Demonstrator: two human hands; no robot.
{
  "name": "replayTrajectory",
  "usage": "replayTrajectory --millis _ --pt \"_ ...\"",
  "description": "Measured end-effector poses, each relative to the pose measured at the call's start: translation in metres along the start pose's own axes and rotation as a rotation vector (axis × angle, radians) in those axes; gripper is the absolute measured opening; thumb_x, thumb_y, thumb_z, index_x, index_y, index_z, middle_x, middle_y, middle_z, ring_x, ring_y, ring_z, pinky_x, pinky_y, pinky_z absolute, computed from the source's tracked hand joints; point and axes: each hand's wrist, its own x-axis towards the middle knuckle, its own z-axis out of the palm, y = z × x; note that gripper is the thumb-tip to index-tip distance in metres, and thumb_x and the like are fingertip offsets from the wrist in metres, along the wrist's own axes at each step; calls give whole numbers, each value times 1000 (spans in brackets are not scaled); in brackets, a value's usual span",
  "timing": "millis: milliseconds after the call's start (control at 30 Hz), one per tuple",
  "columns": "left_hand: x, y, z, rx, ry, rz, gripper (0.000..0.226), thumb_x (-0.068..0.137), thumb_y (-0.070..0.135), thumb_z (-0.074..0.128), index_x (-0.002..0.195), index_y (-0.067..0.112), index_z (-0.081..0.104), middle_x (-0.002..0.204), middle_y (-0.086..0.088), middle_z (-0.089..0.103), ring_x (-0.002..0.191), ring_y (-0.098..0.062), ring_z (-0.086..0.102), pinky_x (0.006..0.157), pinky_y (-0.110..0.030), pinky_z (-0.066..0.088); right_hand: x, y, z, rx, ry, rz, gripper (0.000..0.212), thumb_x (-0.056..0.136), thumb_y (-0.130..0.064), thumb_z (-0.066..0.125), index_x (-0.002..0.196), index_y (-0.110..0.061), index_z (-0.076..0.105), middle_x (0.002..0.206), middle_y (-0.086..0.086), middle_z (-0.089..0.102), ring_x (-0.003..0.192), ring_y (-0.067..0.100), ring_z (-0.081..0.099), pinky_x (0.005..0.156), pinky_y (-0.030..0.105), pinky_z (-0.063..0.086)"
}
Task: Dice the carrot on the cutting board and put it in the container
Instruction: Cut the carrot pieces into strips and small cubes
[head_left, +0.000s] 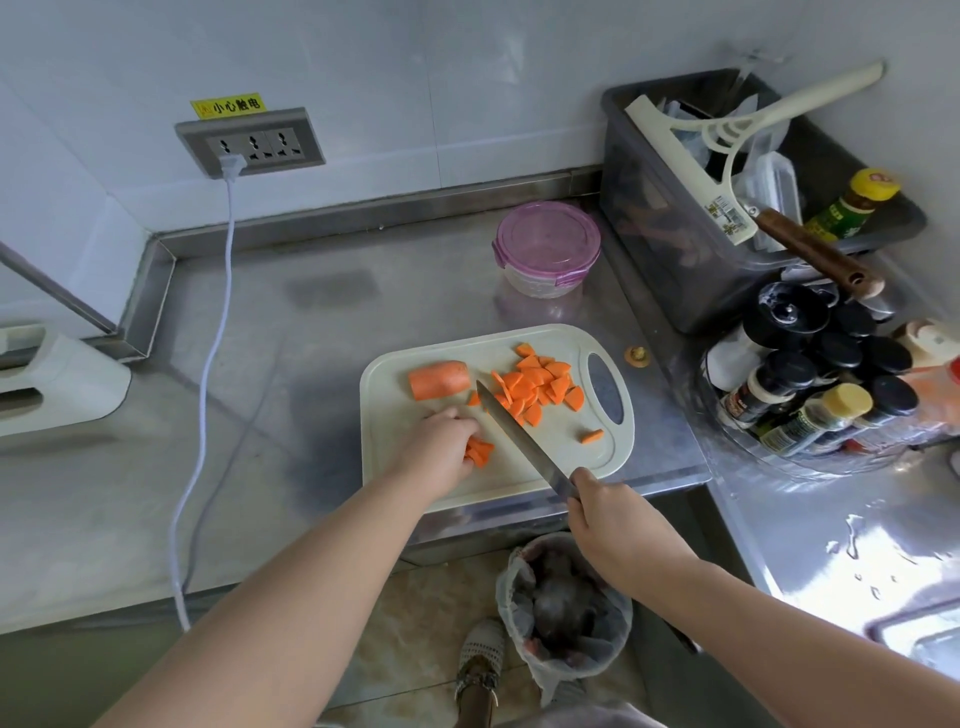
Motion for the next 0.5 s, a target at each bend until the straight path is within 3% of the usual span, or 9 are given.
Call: replayTrajectory --millis 200,367,500 --pt "-6 6 6 -39 28 -178 33 89 23 58 121 14 56 129 -7 48 112 -25 53 92 -32 44 -2 2 6 16 -9 6 12 102 -24 31 93 -18 38 70 -1 53 62 19 54 48 30 34" --pt "-14 15 11 -63 93 -321 35 90 28 56 121 15 51 122 -6 50 109 -26 53 90 -37 47 1 -3 4 27 -28 -9 12 102 -24 30 98 -19 40 78 3 59 69 22 59 58 38 45" --pt "-18 15 13 -4 164 -196 47 90 26 57 134 23 40 131 -3 42 118 -27 49 90 -36 47 3 -3 5 38 -35 -11 12 102 -24 30 99 -18 41 79 4 60 70 23 59 55 34 41"
